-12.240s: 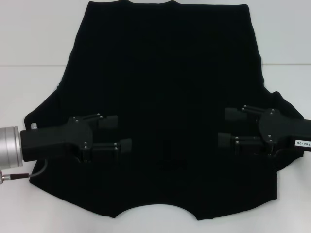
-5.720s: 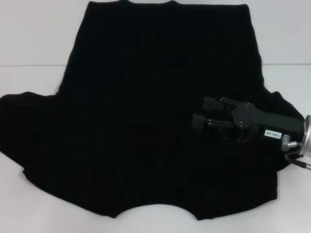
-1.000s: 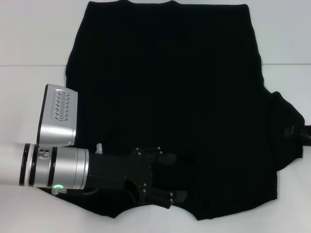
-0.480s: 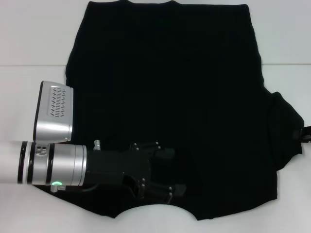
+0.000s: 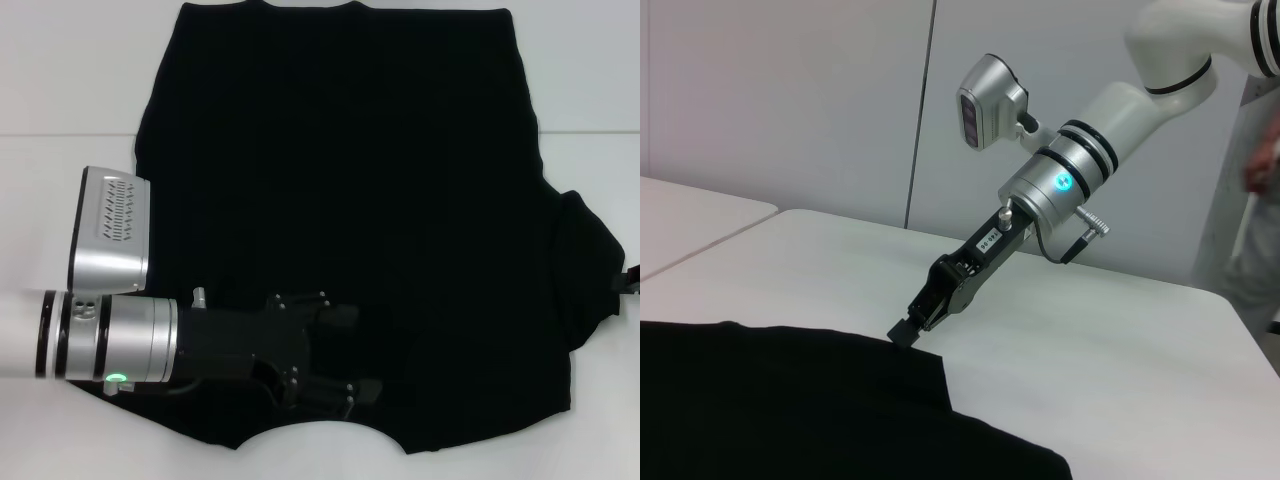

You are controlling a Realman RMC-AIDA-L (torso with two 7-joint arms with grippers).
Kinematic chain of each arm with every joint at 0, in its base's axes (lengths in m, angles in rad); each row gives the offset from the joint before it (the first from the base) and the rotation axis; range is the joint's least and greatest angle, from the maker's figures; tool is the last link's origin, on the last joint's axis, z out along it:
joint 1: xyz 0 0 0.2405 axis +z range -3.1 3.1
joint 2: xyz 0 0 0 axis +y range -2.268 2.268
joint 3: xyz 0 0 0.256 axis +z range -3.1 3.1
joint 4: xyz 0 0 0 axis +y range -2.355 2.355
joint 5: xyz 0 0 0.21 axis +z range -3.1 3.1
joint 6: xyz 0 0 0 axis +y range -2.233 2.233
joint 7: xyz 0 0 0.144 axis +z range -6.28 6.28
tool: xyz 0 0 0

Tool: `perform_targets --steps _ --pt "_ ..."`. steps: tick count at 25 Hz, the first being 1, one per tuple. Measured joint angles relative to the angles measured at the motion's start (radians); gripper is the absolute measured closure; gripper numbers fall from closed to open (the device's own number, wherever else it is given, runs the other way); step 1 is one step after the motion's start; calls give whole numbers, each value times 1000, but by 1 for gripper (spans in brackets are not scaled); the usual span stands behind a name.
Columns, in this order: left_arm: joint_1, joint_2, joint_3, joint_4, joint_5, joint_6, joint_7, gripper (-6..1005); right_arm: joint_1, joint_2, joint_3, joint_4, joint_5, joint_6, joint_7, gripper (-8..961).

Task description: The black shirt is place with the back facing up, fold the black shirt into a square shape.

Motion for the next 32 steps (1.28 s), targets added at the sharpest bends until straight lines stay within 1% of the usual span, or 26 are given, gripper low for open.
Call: perform_targets --steps 4,9,14,20,24,32 --pt "2 0 0 0 0 0 0 63 -4 0 8 0 3 2 -5 949" --pt "1 -1 0 -1 0 1 0 63 -6 7 11 1 5 10 -8 954" --pt "0 -1 0 -1 0 3 -1 63 -12 9 20 -9 5 12 -9 954" --pt "3 -3 0 -3 -4 4 -2 63 -33 9 88 -12 6 22 -40 954" --pt "6 -2 0 -6 -13 4 -1 63 -47 3 154 -12 7 18 -72 954" --pt "6 -2 0 -5 -18 8 -3 63 -70 0 225 -14 9 24 -113 953"
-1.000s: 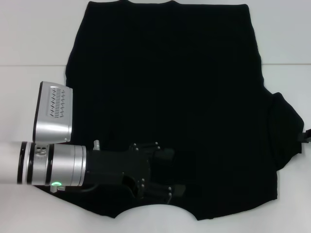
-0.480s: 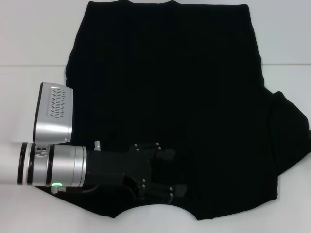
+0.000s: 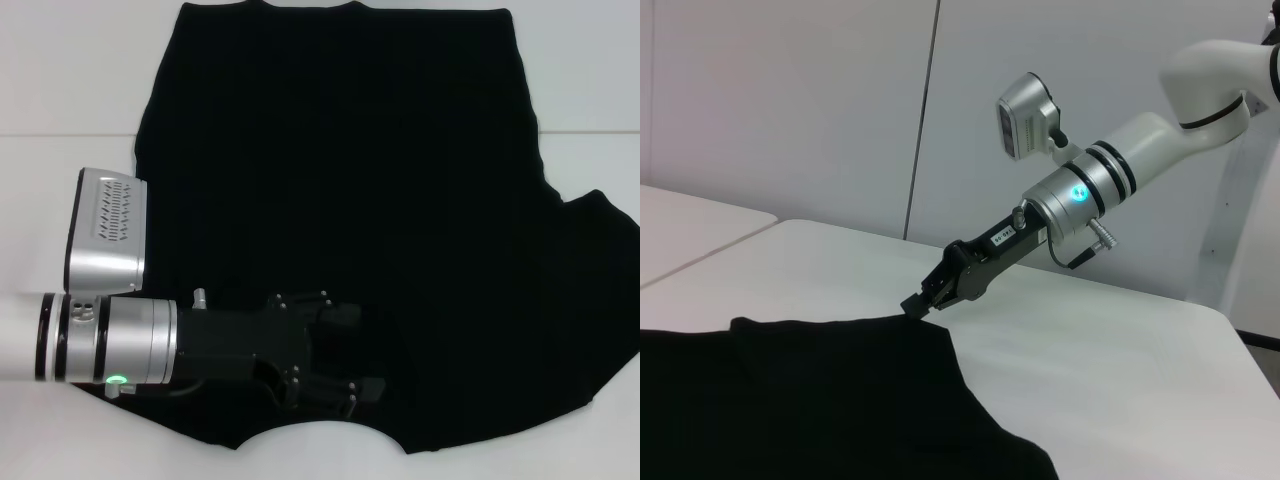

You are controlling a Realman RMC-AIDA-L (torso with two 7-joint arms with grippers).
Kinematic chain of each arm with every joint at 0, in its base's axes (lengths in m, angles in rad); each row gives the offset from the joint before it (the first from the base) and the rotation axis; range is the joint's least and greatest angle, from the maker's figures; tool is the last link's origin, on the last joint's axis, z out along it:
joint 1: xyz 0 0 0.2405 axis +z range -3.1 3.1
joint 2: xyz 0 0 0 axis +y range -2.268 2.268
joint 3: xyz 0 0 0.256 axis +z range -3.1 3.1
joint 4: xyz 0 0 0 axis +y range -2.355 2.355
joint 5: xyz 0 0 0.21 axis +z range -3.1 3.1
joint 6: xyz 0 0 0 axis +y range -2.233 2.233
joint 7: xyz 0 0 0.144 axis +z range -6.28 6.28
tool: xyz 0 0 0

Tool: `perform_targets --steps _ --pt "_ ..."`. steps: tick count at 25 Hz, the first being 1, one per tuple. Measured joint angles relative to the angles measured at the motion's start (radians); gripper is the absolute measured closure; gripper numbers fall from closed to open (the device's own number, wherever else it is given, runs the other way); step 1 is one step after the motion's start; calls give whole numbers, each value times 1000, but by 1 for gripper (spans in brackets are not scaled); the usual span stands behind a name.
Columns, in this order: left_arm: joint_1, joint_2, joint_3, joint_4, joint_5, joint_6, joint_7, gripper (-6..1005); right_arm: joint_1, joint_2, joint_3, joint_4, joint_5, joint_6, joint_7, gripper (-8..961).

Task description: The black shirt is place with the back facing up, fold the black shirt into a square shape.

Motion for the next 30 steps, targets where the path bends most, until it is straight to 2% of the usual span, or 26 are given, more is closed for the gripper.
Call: perform_targets --steps 8,19,26,30 --pt "0 0 0 -2 -3 2 0 63 -1 -1 39 7 0 19 -35 953" --pt "0 0 0 -2 -4 -1 0 62 64 14 38 11 0 19 -54 954" --pt "0 0 0 -1 -4 -7 0 62 140 35 8 11 4 15 -62 954" --pt "-1 0 0 0 -4 -7 0 62 191 55 -60 12 7 -1 -74 954"
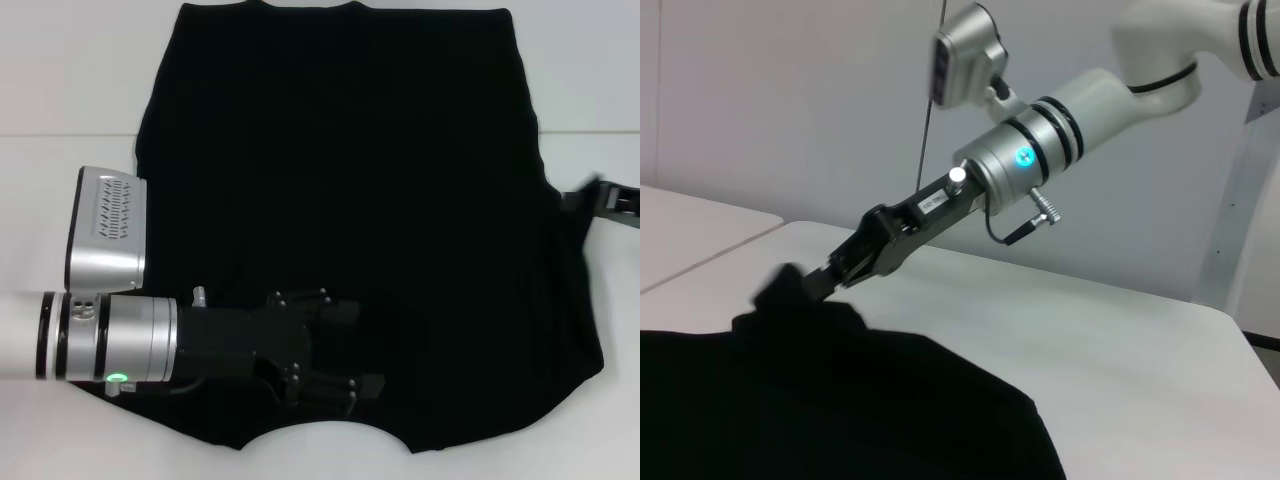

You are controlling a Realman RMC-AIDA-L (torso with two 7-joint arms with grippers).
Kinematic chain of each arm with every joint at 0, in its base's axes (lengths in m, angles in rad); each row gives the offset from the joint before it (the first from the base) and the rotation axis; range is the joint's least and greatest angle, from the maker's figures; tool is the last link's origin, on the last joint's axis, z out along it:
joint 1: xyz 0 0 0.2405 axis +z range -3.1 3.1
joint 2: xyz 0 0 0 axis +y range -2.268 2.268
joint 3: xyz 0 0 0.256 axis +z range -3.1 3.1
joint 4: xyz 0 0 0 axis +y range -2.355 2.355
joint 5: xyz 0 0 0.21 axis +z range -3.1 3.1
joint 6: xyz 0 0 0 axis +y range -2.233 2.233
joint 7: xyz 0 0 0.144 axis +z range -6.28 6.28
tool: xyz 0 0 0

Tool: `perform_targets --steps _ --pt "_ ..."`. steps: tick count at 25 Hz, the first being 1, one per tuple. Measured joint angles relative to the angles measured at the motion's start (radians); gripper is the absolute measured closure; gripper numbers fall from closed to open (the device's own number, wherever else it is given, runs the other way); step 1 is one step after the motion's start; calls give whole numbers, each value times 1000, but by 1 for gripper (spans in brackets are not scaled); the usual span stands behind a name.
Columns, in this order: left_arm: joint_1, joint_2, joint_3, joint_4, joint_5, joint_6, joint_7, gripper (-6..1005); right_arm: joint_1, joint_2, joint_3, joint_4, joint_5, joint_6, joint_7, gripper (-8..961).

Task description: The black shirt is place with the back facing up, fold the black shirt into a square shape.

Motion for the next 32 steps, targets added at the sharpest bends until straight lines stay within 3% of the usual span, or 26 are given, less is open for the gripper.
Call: perform_targets --steps 5,11,19,25,30,32 --pt "-1 0 0 -2 0 0 -2 63 37 36 -58 -7 5 -53 -27 954" --pt "0 0 0 -3 -4 0 -4 63 52 60 -108 -9 5 -64 -25 953" --pt "1 0 0 -3 -5 0 -5 62 51 65 -117 -1 4 -61 -5 953" --pt "0 0 0 -3 -5 0 -5 62 52 55 -118 -9 4 -162 -9 953" --pt "4 0 -17 -3 -5 -8 -5 62 58 50 -114 -13 6 -211 -4 785" --pt "8 0 -35 -3 -5 -9 -5 62 56 50 -113 -13 11 -217 -9 626"
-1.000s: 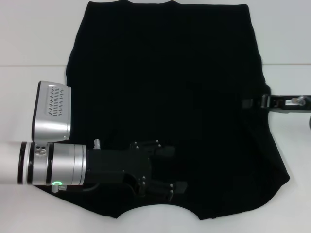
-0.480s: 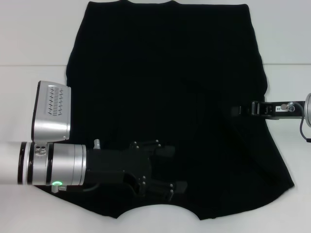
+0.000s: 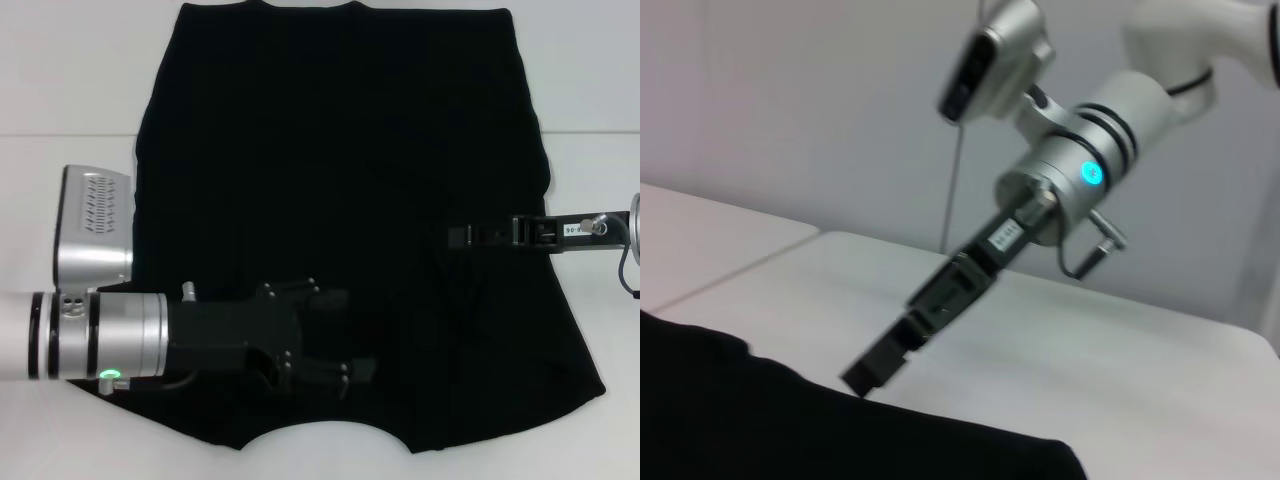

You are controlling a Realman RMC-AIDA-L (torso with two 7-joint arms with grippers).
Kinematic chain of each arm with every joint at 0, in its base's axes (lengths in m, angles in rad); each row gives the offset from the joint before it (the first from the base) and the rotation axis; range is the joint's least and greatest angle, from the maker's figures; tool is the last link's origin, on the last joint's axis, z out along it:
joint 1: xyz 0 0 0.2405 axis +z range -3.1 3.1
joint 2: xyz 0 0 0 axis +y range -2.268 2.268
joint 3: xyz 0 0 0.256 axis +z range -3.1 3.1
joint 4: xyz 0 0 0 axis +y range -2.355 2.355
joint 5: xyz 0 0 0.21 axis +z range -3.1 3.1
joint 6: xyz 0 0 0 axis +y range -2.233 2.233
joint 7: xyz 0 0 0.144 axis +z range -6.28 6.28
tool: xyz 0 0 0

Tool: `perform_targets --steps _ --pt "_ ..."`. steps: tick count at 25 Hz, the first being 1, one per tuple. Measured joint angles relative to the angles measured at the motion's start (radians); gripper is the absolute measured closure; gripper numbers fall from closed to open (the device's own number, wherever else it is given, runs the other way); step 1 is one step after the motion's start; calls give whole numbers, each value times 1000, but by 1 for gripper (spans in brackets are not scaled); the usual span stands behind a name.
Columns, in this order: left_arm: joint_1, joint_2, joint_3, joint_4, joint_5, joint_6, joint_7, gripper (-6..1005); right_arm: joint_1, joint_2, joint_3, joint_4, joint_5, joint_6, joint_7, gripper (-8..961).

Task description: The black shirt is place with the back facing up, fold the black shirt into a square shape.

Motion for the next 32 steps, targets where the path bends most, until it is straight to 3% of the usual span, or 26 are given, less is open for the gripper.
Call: perform_targets --steps 1,7,11,13,17,25,32 --pt "3 0 -15 0 0 0 0 62 -3 0 -1 0 4 -4 -7 547" --pt "32 14 -96 8 10 -1 -52 62 -22 8 -3 11 47 -34 -94 300" --pt "79 32 -153 40 13 -1 -105 63 -42 33 -2 13 93 -38 -185 225" --pt "109 36 -184 71 14 -1 -125 63 -51 50 -1 23 125 -35 -238 173" --pt "170 37 -258 152 42 -2 -150 63 -55 65 -4 61 177 -28 -315 42" --pt "209 45 -426 249 232 -2 -281 63 -31 70 -8 132 225 -7 -382 38" --pt "208 49 -449 283 334 -74 -457 62 -25 70 -9 141 227 -5 -392 43"
